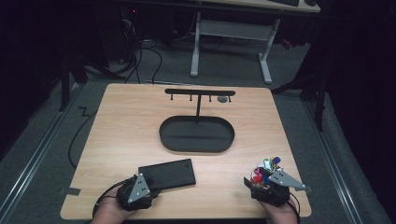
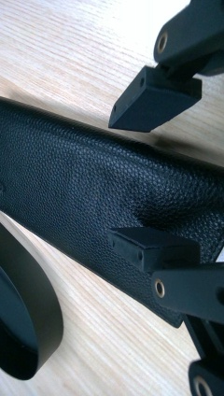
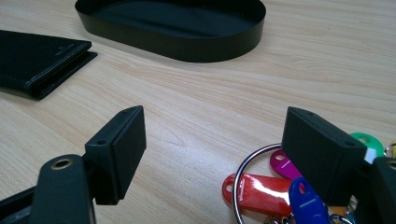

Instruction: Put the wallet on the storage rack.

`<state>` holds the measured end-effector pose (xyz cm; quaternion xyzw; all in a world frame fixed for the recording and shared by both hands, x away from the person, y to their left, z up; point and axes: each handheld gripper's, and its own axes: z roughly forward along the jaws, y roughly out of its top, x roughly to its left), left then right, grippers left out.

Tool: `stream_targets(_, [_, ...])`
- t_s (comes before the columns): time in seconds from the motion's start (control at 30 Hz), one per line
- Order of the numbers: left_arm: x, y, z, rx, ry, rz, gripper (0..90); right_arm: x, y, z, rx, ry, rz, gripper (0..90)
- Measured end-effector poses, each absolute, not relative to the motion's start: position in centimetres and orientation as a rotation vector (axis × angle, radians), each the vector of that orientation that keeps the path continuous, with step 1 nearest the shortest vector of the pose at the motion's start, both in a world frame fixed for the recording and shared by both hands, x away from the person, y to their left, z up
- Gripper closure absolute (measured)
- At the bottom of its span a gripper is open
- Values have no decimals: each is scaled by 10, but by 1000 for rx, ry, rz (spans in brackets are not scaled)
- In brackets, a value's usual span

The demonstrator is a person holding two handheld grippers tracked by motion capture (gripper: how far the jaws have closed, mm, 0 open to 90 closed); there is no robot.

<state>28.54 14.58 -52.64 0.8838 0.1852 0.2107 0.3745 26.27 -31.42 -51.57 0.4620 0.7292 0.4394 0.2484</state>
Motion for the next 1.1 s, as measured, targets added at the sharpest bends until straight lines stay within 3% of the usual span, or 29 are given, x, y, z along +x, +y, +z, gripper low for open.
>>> stream_targets(0.17, [280, 140, -530, 2311, 395, 663, 413, 263, -315, -516, 1262, 1986, 1202, 223])
stream_targets(0.3, [281, 140, -531, 2309, 371, 674, 445, 263, -315, -516, 1261, 1985, 1205, 224])
stream_targets(0.63, [279, 135, -530, 2306, 331, 726, 689, 262, -314, -515, 1260, 1990, 1208, 223])
stream_targets(0.9, [273, 132, -526, 2289, 311, 785, 759, 262, -315, -515, 1262, 1982, 1212, 223])
stream_targets(1.1, [270, 137, -515, 2232, 346, 749, 795, 263, -316, -516, 1262, 1984, 1211, 223])
